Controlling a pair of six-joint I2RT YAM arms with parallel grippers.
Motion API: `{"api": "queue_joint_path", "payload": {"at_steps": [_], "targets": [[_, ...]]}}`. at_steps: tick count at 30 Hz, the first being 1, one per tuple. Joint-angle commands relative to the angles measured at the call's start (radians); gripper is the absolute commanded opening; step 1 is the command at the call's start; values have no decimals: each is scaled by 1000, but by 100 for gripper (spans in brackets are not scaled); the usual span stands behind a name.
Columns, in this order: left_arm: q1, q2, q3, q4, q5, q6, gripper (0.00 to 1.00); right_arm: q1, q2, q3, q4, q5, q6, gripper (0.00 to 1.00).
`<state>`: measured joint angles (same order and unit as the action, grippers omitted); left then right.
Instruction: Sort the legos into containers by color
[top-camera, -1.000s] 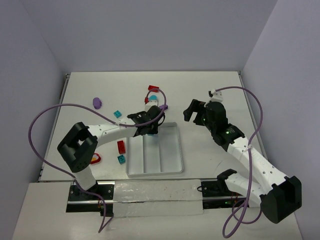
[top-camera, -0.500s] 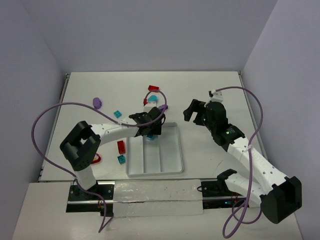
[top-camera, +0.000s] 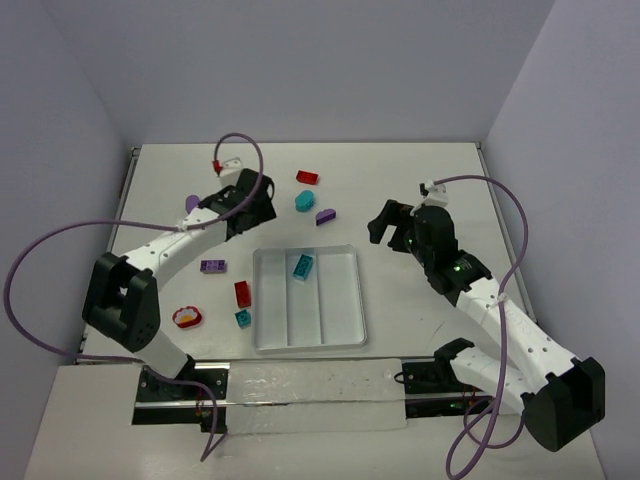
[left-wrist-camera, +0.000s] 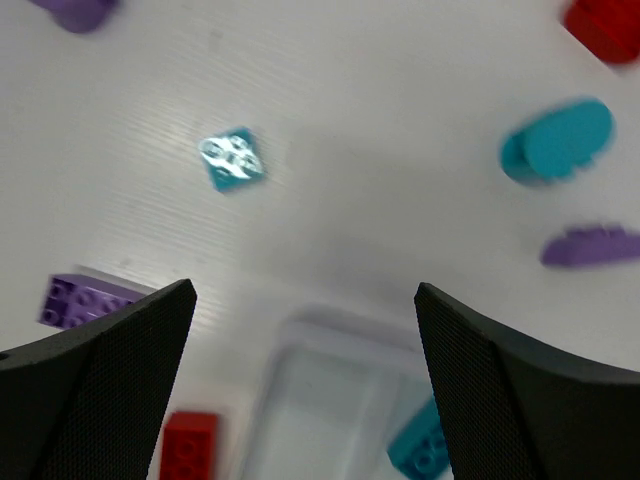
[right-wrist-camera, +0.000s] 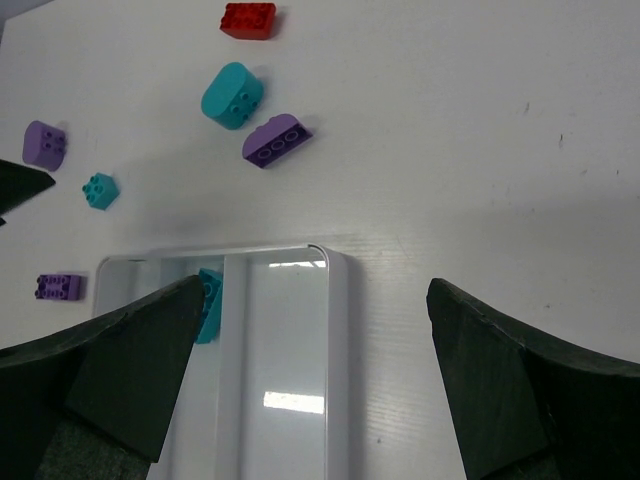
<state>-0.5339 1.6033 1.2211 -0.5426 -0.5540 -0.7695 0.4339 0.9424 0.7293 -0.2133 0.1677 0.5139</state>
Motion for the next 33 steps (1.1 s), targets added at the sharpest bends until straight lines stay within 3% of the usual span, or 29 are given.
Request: {"api": "queue_joint_path", "payload": {"at_steps": [1, 16, 28, 31, 33], "targets": [[107, 83, 56, -52, 44, -95, 99, -3, -7, -2, 53, -4, 7, 100], [184, 344, 209, -53, 71, -153, 93, -3, 26, 9, 55, -36, -14, 100], [189, 409, 193, -16, 85, -154, 70, -2, 34, 9, 53, -34, -18, 100], [189, 406, 188, -13, 86, -152, 60, -2, 38, 12, 51, -34, -17, 100], [189, 399, 185, -18, 79, -150, 49, -3, 39, 15, 49, -34, -17, 100]]}}
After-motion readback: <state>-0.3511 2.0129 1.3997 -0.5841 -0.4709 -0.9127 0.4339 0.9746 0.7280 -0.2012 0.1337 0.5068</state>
